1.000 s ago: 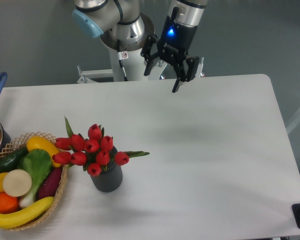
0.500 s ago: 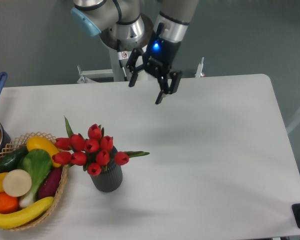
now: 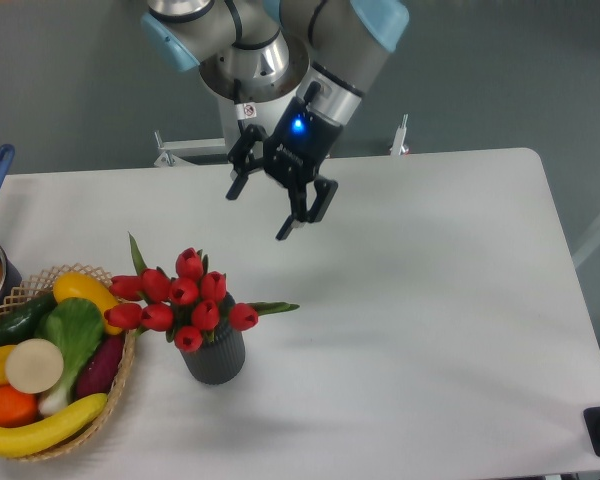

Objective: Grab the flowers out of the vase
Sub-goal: 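Move the open gripper toward the red tulips in the black vase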

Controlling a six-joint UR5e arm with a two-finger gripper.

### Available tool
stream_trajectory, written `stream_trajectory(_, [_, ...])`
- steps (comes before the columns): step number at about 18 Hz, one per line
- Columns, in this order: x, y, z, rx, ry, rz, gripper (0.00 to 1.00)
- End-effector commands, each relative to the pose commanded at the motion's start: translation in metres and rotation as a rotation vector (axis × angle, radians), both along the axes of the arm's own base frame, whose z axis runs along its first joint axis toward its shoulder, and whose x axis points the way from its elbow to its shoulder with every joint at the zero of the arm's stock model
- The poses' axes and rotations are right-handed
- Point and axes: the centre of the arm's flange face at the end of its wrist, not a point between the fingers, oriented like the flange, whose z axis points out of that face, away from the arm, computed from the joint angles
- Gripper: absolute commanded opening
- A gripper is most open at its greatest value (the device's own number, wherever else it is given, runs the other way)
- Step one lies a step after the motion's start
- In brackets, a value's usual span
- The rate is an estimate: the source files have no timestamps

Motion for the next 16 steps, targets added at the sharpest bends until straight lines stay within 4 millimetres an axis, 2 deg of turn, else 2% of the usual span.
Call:
stream_trajectory(7, [-0.005, 0.025, -0.009, 0.021, 0.027, -0.040, 1.00])
stream_trajectory(11, [-0.020, 0.042, 0.009, -0.010, -0.066, 0.044, 1.00])
stream_trajectory(14, [-0.022, 0.046, 0.013, -0.015, -0.067, 0.055, 1.00])
stream_trajectory(16, [-0.026, 0.054, 0.004, -0.016, -0.060, 0.044, 1.00])
